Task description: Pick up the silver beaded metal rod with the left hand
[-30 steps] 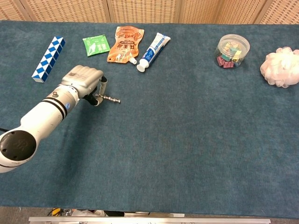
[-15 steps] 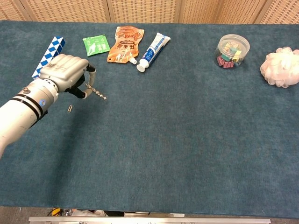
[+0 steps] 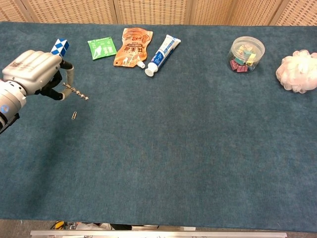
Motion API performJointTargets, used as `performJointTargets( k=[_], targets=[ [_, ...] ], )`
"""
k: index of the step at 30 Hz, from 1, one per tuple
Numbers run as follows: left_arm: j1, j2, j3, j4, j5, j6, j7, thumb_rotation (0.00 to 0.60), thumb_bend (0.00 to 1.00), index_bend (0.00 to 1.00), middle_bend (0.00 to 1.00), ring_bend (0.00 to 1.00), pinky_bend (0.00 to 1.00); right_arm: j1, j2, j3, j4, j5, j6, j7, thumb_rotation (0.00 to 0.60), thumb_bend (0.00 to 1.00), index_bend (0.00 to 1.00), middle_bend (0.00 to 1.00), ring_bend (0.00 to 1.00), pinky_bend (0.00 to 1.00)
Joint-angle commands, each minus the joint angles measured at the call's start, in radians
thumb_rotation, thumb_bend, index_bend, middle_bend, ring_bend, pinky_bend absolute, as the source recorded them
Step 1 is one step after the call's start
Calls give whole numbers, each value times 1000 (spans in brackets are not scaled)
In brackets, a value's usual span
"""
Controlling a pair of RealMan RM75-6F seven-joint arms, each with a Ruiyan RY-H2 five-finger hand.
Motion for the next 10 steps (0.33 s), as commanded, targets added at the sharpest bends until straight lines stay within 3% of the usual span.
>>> performJointTargets(
  k=[1,10],
  targets=[
    [17,12,15,2,17,2,-12,600,358,584,915,911,1000,1,-1,0,-2,-2,-1,-3,600,198,472,461,366,428],
    [45,34,26,0,43,-8,-23,600,358,583,915,912,1000,2,1,-2,-16,-6,3,-17,600,198,472,461,367,428]
  ],
)
